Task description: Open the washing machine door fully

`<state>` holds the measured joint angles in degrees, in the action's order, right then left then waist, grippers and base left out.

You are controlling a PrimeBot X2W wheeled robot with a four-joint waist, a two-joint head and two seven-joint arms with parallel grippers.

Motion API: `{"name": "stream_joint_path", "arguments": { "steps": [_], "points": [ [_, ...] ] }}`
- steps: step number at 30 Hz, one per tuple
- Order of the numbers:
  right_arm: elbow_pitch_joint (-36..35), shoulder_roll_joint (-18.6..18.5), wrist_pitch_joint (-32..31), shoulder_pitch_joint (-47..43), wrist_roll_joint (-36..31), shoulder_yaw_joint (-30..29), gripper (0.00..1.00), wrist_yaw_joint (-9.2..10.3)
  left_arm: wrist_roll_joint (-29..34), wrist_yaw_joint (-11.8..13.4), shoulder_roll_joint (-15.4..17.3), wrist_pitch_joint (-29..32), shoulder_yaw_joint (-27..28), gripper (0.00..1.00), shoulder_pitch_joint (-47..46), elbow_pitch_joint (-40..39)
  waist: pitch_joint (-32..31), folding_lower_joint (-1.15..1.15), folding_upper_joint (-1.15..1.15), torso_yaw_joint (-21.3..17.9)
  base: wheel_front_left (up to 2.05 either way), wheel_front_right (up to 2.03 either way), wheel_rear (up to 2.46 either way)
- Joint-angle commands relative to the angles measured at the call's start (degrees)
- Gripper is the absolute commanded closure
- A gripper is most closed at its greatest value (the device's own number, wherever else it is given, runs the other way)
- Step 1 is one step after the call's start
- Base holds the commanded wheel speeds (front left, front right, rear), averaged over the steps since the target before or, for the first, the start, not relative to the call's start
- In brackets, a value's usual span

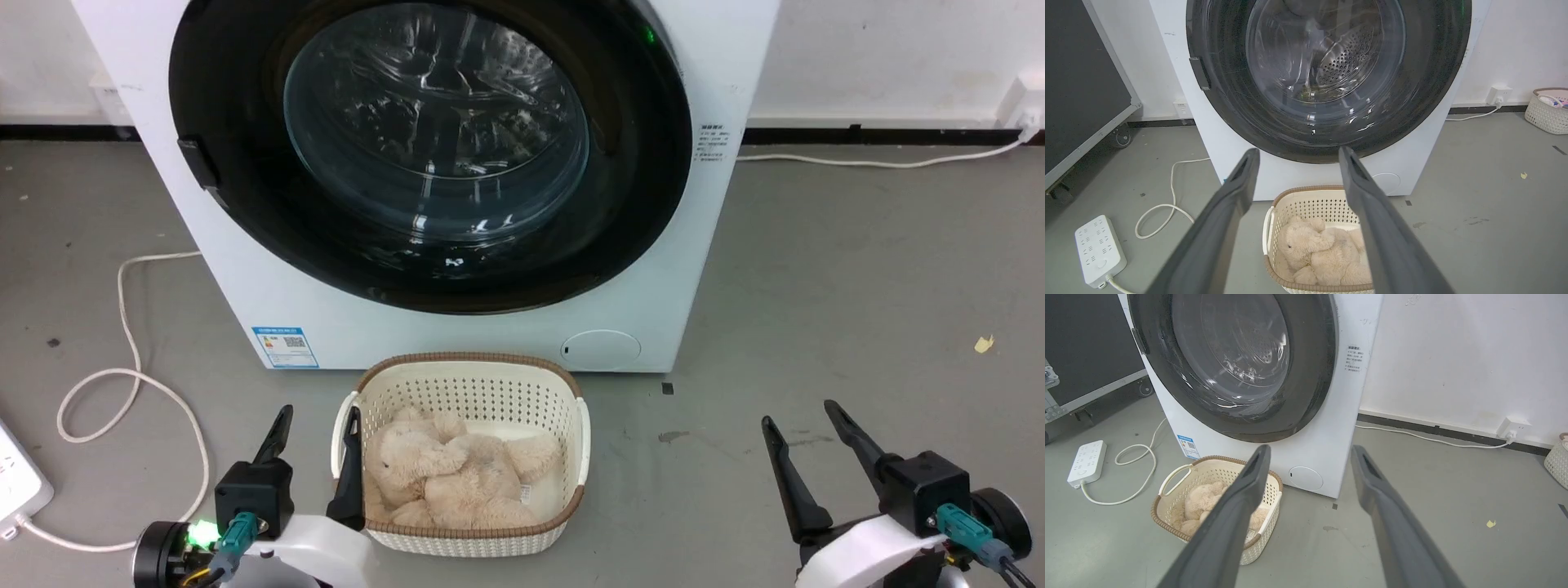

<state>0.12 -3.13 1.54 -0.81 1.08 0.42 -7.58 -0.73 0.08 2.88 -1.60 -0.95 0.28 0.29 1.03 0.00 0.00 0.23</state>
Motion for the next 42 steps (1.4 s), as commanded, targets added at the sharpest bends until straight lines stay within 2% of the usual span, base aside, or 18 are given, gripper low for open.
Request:
{"name": "stream_joint_path", "arguments": {
  "steps": [1,9,24,25,26,42],
  "points": [
    [-0.5,-0.1,0.6,0.8,0.5,0.0,0.00,0.01,-0.6,0.5,0.0,-0.5,-0.2,0.00,-0.3,-0.2,0.4,0.00,0.00,0.1,0.00,0.00,0.00],
    [-1.1,-0.6,1.2,3.2,0.6,-0.2,0.00,0.02,-1.3,0.9,0.0,-1.4,-0.7,0.00,-1.3,-1.2,2.8,0.00,0.00,0.7,0.00,0.00,0.00],
    [-1.1,-5.5,-0.3,14.1,4.2,0.4,0.00,0.03,-3.1,2.3,0.0,-3.2,-2.4,0.00,-4.1,-2.6,8.5,0.00,0.00,2.6,0.00,0.00,0.00],
    [-0.9,-5.6,-0.5,15.0,4.8,0.2,0.55,0.03,-3.2,2.4,0.0,-3.3,-2.5,0.00,-4.2,-2.7,8.7,0.00,0.00,2.7,0.00,0.00,0.00],
    [-0.7,-5.6,-0.7,15.9,5.4,0.0,1.00,0.03,-3.2,2.5,0.0,-3.4,-2.5,0.00,-4.4,-2.9,9.0,0.00,0.00,2.8,0.00,0.00,0.00],
    [9.9,-4.2,-8.0,32.2,17.7,-4.7,1.00,0.04,-5.0,3.7,0.0,-5.3,-3.9,0.00,-6.3,-4.2,13.6,0.00,0.00,4.6,0.00,0.00,0.00]
  ]
}}
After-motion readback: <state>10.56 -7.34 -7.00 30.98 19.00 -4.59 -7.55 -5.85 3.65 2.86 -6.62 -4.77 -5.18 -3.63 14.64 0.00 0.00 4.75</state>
